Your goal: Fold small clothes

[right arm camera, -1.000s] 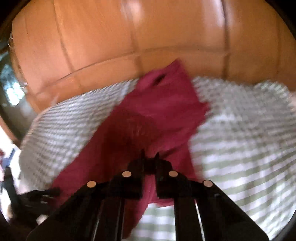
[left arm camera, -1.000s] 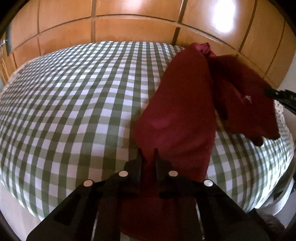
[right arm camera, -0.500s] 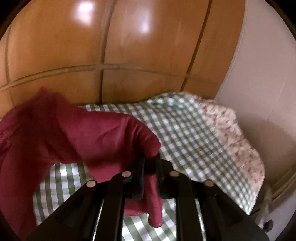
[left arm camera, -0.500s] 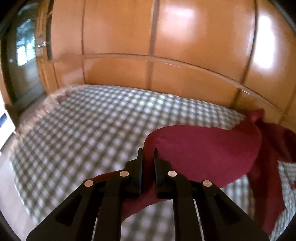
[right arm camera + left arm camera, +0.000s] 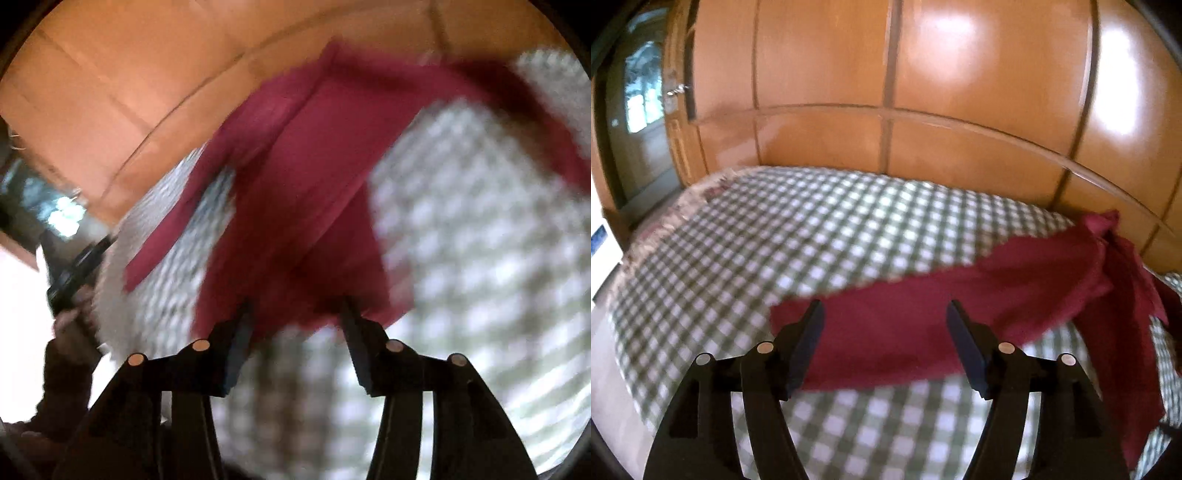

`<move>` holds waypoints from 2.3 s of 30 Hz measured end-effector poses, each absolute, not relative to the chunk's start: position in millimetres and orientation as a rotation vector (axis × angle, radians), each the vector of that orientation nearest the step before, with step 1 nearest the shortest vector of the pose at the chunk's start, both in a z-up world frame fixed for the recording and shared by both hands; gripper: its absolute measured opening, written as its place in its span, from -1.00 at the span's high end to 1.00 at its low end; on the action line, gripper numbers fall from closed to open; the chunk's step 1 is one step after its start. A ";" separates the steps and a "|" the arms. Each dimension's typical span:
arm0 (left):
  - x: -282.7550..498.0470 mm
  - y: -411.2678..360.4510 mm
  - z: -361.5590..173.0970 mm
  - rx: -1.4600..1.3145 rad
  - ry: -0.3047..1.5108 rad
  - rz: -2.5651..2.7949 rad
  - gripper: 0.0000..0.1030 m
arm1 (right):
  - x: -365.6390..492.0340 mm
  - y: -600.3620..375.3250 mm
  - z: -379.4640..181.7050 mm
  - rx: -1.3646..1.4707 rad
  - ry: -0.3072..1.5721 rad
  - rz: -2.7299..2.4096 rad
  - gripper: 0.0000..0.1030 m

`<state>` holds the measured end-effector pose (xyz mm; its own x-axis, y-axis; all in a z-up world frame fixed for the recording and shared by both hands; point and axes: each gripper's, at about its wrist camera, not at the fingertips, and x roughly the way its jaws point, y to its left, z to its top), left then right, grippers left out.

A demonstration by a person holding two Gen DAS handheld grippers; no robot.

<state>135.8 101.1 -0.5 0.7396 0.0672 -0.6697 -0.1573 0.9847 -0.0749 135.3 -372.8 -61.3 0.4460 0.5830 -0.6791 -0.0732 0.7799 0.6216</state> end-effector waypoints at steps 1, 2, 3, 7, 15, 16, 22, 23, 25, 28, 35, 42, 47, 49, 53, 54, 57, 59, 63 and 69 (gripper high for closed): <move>131.0 97.3 -3.7 -0.133 0.737 0.105 -0.30 | 135.3 -360.6 -72.1 0.622 1.065 0.482 0.16; 126.5 93.5 -7.2 -0.136 0.746 0.084 -0.30 | 136.9 -354.5 -75.9 0.639 1.070 0.483 0.16; 123.5 89.3 -9.6 -0.138 0.755 0.068 -0.30 | 139.2 -344.1 -76.6 0.654 1.071 0.472 0.16; 111.1 67.5 -23.5 -0.154 0.812 -0.040 -0.30 | 152.9 -346.7 -65.3 0.712 1.026 0.420 0.85; 105.6 1.3 -51.2 -0.256 0.941 -0.419 0.08 | 123.9 -426.6 42.5 0.466 0.689 0.156 0.87; 106.9 -8.4 -54.3 -0.262 0.957 -0.450 0.18 | 123.3 -438.1 50.9 0.445 0.666 0.111 0.87; 125.9 -79.7 -80.2 -0.341 1.096 -0.651 0.24 | 135.2 -493.5 68.1 0.418 0.605 -0.075 0.87; 131.1 -92.5 -85.0 -0.356 1.111 -0.663 0.24 | 133.1 -497.7 68.6 0.421 0.597 -0.087 0.87; 139.7 -106.6 -90.4 -0.383 1.109 -0.639 0.05 | 129.4 -513.1 75.3 0.426 0.579 -0.104 0.87; 150.4 -114.5 -93.5 -0.486 1.068 -0.617 -0.36 | 136.2 -528.3 79.1 0.399 0.577 -0.134 0.87; 158.5 -155.3 -89.0 -0.406 1.131 -0.702 0.70 | 136.7 -531.1 70.5 0.373 0.623 -0.165 0.87; 154.8 -96.9 -18.8 -0.410 1.021 -0.734 0.83 | 98.6 -515.5 95.1 0.320 0.588 -0.104 0.87; 151.5 -33.4 35.9 -0.407 0.997 -0.711 0.83 | 59.5 -493.7 89.6 0.350 0.647 0.061 0.87; 142.9 -4.4 47.4 -0.381 1.004 -0.697 0.83 | 42.4 -473.6 69.7 0.314 0.738 0.131 0.87; 124.9 8.8 34.2 -0.291 1.087 -0.646 0.83 | 17.1 -437.5 18.7 0.232 0.932 0.221 0.87; 123.6 12.8 23.5 -0.289 1.121 -0.634 0.83 | 10.3 -428.1 4.1 0.196 0.983 0.236 0.87; 115.5 26.0 -12.8 -0.281 1.189 -0.555 0.82 | -0.9 -412.7 -29.3 0.136 1.104 0.266 0.87; 109.7 34.8 -33.5 -0.369 1.216 -0.554 0.53 | -2.1 -413.4 -43.9 0.106 1.156 0.241 0.83; 91.4 32.7 -56.3 -0.417 1.251 -0.518 0.08 | 6.8 -431.0 -37.6 0.115 1.140 0.145 0.11; 77.1 32.8 -76.3 -0.334 1.276 -0.463 0.31 | 29.8 -419.5 -1.5 0.069 0.988 0.080 -0.18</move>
